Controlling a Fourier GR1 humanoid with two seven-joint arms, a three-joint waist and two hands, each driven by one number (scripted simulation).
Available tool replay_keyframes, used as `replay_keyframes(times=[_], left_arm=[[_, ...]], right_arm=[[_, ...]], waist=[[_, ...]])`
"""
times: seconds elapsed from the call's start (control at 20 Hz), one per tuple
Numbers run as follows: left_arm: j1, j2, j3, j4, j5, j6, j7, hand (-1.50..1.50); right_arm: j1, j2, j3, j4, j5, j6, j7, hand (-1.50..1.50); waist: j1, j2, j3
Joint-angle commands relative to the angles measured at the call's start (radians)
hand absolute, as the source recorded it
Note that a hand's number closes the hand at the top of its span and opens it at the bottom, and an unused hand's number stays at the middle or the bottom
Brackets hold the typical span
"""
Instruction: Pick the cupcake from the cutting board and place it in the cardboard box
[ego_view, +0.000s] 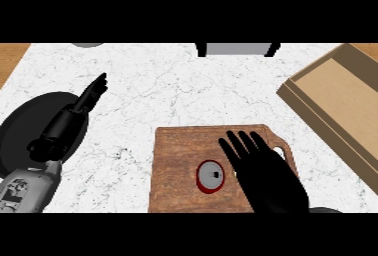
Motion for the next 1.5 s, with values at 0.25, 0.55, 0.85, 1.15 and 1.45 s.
replay_keyframes(times=[0.25,0.55,0.85,1.15,1.45], left_arm=[[0.075,-0.031,0.031,-0.054,-0.06,-0.036,-0.027,0.0],[0.003,-0.029,0.083,-0.129,-0.019,-0.083,0.134,0.0],[0.033,-0.121,0.047,-0.071,-0.117,-0.041,0.07,0.0],[0.097,-0.113,0.083,-0.081,-0.136,-0.096,-0.009,0.0],[0.017,-0.08,0.159,-0.002,-0.104,-0.15,-0.021,0.0]], right_arm=[[0.074,0.109,-0.066,0.092,0.115,0.074,-0.06,-1.5],[0.122,0.193,-0.04,0.174,0.237,0.039,-0.089,-1.5],[0.169,0.202,-0.06,0.243,0.35,0.021,-0.164,-1.5],[0.239,0.177,-0.133,0.25,0.382,0.003,-0.29,-1.5],[0.138,0.178,-0.134,0.346,0.418,-0.027,-0.478,1.5]], waist=[[0.002,0.0,0.0],[0.004,-0.001,0.001],[0.002,0.0,0.001],[0.002,0.0,0.001],[0.004,0.002,0.0]])
